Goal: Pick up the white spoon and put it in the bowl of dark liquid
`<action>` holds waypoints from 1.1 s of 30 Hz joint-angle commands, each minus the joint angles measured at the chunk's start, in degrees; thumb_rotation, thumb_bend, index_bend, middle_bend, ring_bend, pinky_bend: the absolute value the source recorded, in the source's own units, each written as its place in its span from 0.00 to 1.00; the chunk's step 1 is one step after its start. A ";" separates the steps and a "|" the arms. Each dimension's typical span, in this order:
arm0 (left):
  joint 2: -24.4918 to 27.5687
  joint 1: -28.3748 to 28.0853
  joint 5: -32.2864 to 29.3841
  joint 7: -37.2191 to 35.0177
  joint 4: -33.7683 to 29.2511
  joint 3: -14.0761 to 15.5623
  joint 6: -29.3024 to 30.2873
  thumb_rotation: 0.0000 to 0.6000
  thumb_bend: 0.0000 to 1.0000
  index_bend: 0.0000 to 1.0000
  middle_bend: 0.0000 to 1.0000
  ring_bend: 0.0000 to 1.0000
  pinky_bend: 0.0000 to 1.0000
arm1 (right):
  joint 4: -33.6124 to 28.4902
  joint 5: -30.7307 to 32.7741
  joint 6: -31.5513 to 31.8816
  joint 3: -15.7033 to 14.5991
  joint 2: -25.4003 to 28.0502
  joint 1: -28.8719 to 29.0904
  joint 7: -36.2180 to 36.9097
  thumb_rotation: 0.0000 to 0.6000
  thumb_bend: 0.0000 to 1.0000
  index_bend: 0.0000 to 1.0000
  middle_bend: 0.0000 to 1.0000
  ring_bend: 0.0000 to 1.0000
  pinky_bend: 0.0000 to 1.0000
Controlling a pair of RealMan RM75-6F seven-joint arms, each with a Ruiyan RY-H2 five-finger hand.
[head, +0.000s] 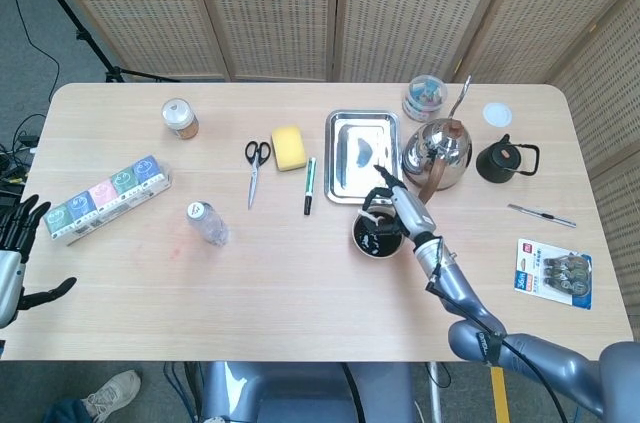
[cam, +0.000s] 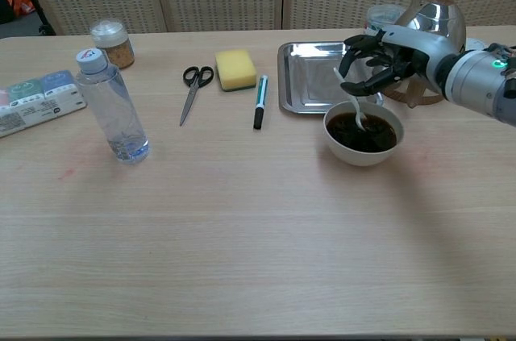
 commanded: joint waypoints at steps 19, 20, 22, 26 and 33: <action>-0.60 -0.10 0.21 1.47 -0.26 0.26 -0.17 1.00 0.00 0.02 0.00 0.00 0.00 | -7.34 -6.31 2.01 -4.21 7.58 -4.40 1.36 1.00 0.04 0.25 0.00 0.00 0.00; -0.57 -0.10 0.22 1.38 -0.25 0.27 -0.18 1.00 0.00 0.02 0.00 0.00 0.00 | -7.39 -6.32 2.16 -4.19 7.65 -4.44 1.33 1.00 0.03 0.23 0.00 0.00 0.00; -0.45 -0.09 0.29 1.15 -0.21 0.25 -0.12 1.00 0.00 0.02 0.00 0.00 0.00 | -7.87 -6.31 2.65 -4.07 8.19 -4.64 1.17 1.00 0.02 0.21 0.00 0.00 0.00; -0.30 0.02 0.50 0.84 -0.16 0.31 0.11 1.00 0.00 0.02 0.00 0.00 0.00 | -10.28 -7.64 4.41 -4.11 10.73 -5.37 0.20 1.00 0.02 0.20 0.00 0.00 0.00; -0.33 0.34 0.92 1.02 -0.03 0.51 0.68 1.00 0.00 0.02 0.00 0.00 0.00 | -12.65 -14.60 11.16 -6.94 16.52 -8.01 -6.91 1.00 0.00 0.20 0.00 0.00 0.00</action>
